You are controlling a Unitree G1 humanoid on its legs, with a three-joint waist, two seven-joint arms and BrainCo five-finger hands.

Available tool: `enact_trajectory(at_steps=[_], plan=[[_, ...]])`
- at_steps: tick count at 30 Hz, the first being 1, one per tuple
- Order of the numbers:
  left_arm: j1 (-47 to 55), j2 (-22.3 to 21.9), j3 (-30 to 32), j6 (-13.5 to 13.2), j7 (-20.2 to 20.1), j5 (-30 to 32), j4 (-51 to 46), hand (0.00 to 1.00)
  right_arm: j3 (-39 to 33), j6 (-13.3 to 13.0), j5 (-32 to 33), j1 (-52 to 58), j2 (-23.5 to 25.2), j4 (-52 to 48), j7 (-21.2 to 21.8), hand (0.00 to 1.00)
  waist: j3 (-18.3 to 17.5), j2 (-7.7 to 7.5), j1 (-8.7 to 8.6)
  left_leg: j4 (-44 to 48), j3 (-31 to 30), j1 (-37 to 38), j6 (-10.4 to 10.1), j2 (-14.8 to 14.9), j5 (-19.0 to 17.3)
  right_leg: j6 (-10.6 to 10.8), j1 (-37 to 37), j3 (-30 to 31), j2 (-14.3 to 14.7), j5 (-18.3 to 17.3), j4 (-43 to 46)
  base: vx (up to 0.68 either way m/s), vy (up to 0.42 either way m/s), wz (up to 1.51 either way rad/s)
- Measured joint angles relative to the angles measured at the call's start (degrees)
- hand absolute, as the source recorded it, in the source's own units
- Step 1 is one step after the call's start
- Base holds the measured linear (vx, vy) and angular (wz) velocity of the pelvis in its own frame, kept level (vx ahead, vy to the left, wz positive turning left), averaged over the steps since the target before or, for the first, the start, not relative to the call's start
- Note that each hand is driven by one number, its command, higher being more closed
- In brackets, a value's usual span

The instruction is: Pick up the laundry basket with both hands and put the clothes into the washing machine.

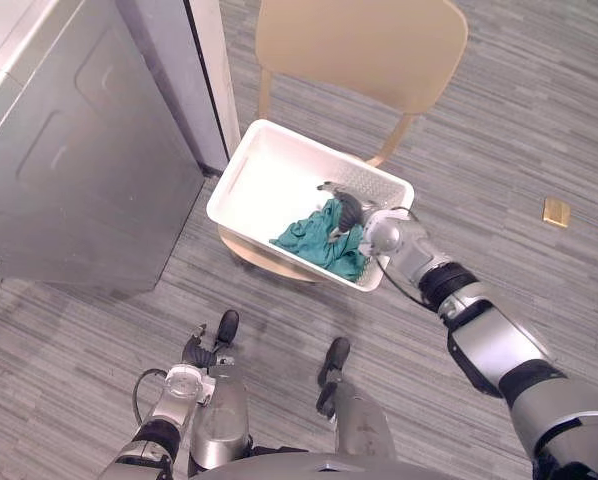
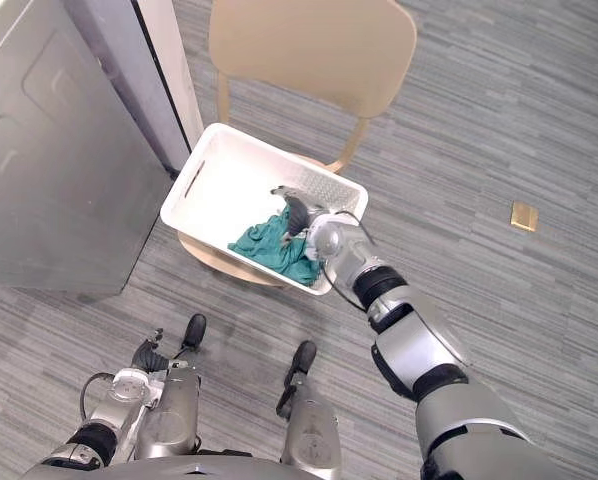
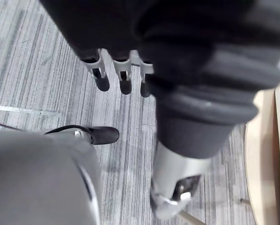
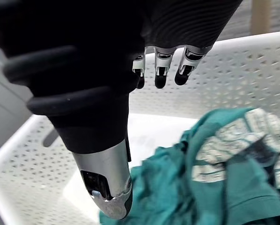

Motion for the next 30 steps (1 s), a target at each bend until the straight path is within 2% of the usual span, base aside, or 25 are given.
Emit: enact_trajectory(at_steps=[2,6,14,17,22,25,30], plan=[[0.0,0.4,0.0,-0.2,0.6,-0.1,-0.1,0.0,0.0,0.0,-3.0,-0.9,-2.6,0.0,-0.1,0.0,0.2,0.05,-0.04,-0.4,-0.2,-1.2,0.0,0.0,0.7,0.0,-1.4,-0.1,0.0,0.0,0.3,-0.06,-0.01,0.02],[-0.2,0.9,0.0,-0.3,1.1,-0.1,-0.5,0.0,-0.5,0.1,-4.4,-1.0,-4.3,0.3,-0.5,0.0,0.9,0.1,-0.03,-1.9,-0.3,-1.9,-0.1,0.2,1.9,-0.2,-3.0,0.0,0.0,0.1,0.6,-0.03,-0.013,-0.01],[-1.1,1.2,-1.0,-0.1,1.8,-1.9,-1.1,0.0,-2.7,1.4,-4.3,-1.0,-4.1,2.4,-2.7,0.0,1.7,0.25,1.02,-1.8,-0.3,-4.2,0.0,0.2,2.2,-0.3,-5.4,0.1,0.0,0.2,1.0,-0.01,-0.008,0.0],[-1.7,0.8,-1.8,0.1,2.2,-2.5,-1.3,0.0,-3.9,2.4,-4.3,-1.0,-4.1,2.8,-3.2,0.0,2.2,0.65,1.08,-1.8,-1.0,-4.7,0.0,0.2,2.3,-0.3,-5.5,-0.6,-0.1,0.2,1.0,-0.01,-0.022,0.09],[-1.8,0.0,-4.1,0.1,2.4,-3.2,-3.9,0.0,-5.8,2.5,-3.9,-1.2,-3.6,6.4,-4.5,0.0,2.5,0.99,1.71,-1.7,-1.5,-6.7,0.1,-0.2,2.7,-0.3,-7.5,-0.8,-0.5,-0.1,2.0,-0.03,-0.02,0.04],[-1.8,-0.9,-4.6,0.1,2.5,-4.2,-5.2,0.0,-7.7,2.8,-3.9,-1.2,-3.6,9.8,-4.6,0.0,3.1,1.76,1.78,-1.7,-2.9,-8.7,0.0,-0.4,3.3,-0.3,-8.8,-2.0,-0.7,-0.2,2.4,-0.03,-0.029,0.12],[-1.9,-1.9,-4.6,0.1,2.7,-5.1,-6.3,0.0,-10.4,3.6,-2.5,-1.6,-3.7,12.4,-6.6,0.0,3.3,2.25,3.08,-0.4,-3.8,-12.0,-0.1,-0.7,3.4,-0.5,-11.7,-2.5,-1.2,-0.6,4.0,-0.05,-0.04,0.09]])
